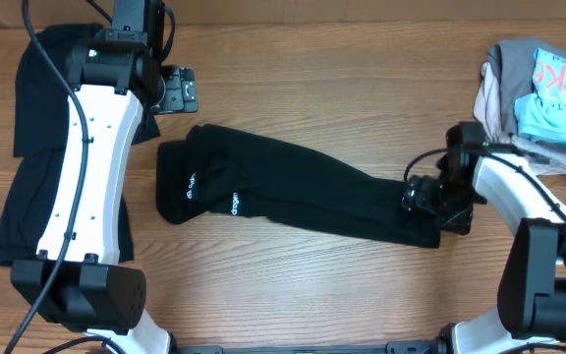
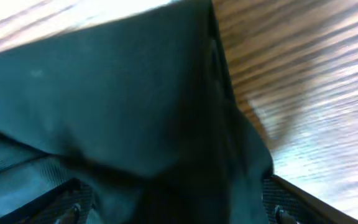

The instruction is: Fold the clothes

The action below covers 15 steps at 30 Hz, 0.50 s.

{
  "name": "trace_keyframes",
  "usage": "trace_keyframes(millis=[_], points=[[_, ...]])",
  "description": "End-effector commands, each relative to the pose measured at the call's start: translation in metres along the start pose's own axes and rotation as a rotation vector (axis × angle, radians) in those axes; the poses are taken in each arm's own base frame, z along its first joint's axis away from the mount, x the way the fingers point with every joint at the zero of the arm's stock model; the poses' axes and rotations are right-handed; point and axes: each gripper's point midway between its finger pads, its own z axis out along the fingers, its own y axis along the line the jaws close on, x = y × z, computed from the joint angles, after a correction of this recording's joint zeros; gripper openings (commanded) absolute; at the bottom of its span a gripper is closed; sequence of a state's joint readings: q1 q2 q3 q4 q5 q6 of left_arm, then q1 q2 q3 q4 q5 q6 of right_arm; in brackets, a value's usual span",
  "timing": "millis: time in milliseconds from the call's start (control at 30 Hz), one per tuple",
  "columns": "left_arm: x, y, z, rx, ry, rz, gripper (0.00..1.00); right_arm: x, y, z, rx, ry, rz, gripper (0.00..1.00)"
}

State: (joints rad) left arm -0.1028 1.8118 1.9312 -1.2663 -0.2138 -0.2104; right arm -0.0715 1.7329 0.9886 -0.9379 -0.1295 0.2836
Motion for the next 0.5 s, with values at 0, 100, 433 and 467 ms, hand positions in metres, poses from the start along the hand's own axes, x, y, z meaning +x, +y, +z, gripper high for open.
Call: trace_keyframes(millis=[0,100,433,467], points=[[-0.005,0.001,-0.010,0.002,-0.031,0.003,1.00,0.007,-0.004,0.011,-0.006,-0.001,0.039,0.91],[-0.006,0.002,-0.010,0.001,-0.035,0.002,1.00,0.003,-0.012,0.019,0.025,-0.038,0.095,0.94],[-0.008,0.023,-0.008,-0.056,-0.037,-0.028,1.00,-0.009,-0.023,0.030,0.057,-0.123,0.217,0.04],[-0.008,0.025,-0.008,-0.058,-0.034,-0.032,1.00,-0.011,-0.023,0.029,0.049,-0.124,0.223,0.04]])
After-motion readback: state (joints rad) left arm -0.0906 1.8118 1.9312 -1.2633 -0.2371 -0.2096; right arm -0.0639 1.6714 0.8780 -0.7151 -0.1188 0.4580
